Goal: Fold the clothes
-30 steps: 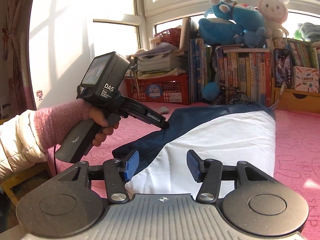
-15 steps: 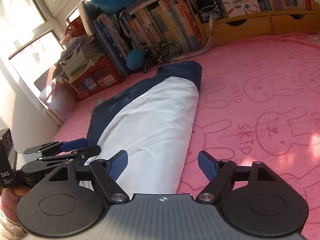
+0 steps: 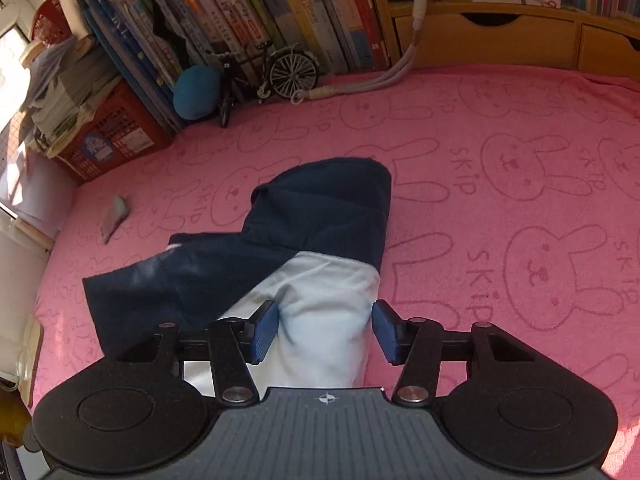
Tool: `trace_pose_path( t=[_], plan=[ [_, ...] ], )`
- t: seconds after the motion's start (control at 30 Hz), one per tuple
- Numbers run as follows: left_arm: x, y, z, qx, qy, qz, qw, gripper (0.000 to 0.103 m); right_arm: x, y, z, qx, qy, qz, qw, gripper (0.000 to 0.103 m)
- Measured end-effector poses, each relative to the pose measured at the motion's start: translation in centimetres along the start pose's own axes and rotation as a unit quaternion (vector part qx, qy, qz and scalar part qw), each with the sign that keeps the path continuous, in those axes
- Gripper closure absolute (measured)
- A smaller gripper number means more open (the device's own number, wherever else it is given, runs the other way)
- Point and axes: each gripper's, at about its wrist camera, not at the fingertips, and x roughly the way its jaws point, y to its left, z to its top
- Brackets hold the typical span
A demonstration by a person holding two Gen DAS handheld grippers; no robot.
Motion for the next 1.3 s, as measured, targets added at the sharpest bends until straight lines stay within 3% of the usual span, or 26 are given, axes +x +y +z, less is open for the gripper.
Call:
trace_pose_path(
  t=[0.07, 0.17, 0.23, 0.33, 0.4, 0.6, 0.73, 0.83, 0.9, 1.0, 1.13, 1.2, 1.27, 1.3],
  plan=[
    [-0.7, 1.0, 1.0, -0.014, 0.005, -0.019, 0.9997, 0.051, -0.7, -1.0, 1.3, 0.011, -0.052, -0.011, 0.999, 0.057],
    [-1.3, 3.8, 3.9, -0.085, 0.001, -0.085, 0.9928, 0.051, -1.5, -2.5, 0.0, -0.017, -0.068, 0.070, 0.995, 0.055],
    [-0.4, 5.3, 6.3, -0.130, 0.000, -0.134, 0.9825, 0.048, -2.1, -3.5, -1.0, -0.037, -0.075, 0.128, 0.988, 0.039],
    [2.4, 5.7, 9.9, -0.153, 0.011, -0.171, 0.9732, 0.045, -1.7, -4.2, -3.4, -0.063, -0.083, 0.144, 0.984, 0.035],
    [5.3, 5.2, 11.6, -0.160, 0.034, -0.186, 0.9689, 0.044, -0.9, -4.6, -4.4, -0.068, -0.096, 0.156, 0.981, 0.030],
    [13.3, 2.7, 13.8, -0.196, 0.122, -0.222, 0.9474, 0.048, 1.8, -6.2, -5.9, -0.035, -0.100, 0.252, 0.962, 0.027],
    [16.0, 1.6, 14.3, -0.191, 0.147, -0.210, 0.9475, 0.052, 2.8, -5.9, -6.7, -0.048, -0.110, 0.257, 0.959, 0.019],
    [17.3, 2.0, 14.5, -0.211, 0.165, -0.207, 0.9410, 0.051, 3.2, -6.0, -7.0, -0.050, -0.111, 0.263, 0.957, 0.019],
    [17.8, 2.5, 14.5, -0.230, 0.175, -0.198, 0.9366, 0.049, 3.2, -6.0, -7.0, -0.053, -0.111, 0.265, 0.957, 0.019],
    [17.8, 3.1, 14.4, -0.242, 0.181, -0.163, 0.9392, 0.041, 3.2, -6.0, -7.1, -0.056, -0.111, 0.267, 0.956, 0.018],
    [18.2, 3.1, 14.7, -0.240, 0.191, -0.218, 0.9265, 0.042, 3.1, -5.9, -7.2, -0.060, -0.112, 0.264, 0.956, 0.017],
    [18.3, 2.4, 15.0, -0.225, 0.181, -0.249, 0.9245, 0.046, 3.1, -5.7, -7.3, -0.068, -0.113, 0.261, 0.956, 0.017],
    [18.9, 1.9, 15.2, -0.215, 0.181, -0.266, 0.9220, 0.061, 3.1, -5.4, -7.4, -0.076, -0.113, 0.260, 0.956, 0.016],
    [19.3, 1.7, 15.0, -0.215, 0.184, -0.269, 0.9207, 0.062, 3.0, -5.3, -7.4, -0.080, -0.113, 0.260, 0.956, 0.016]
  ],
)
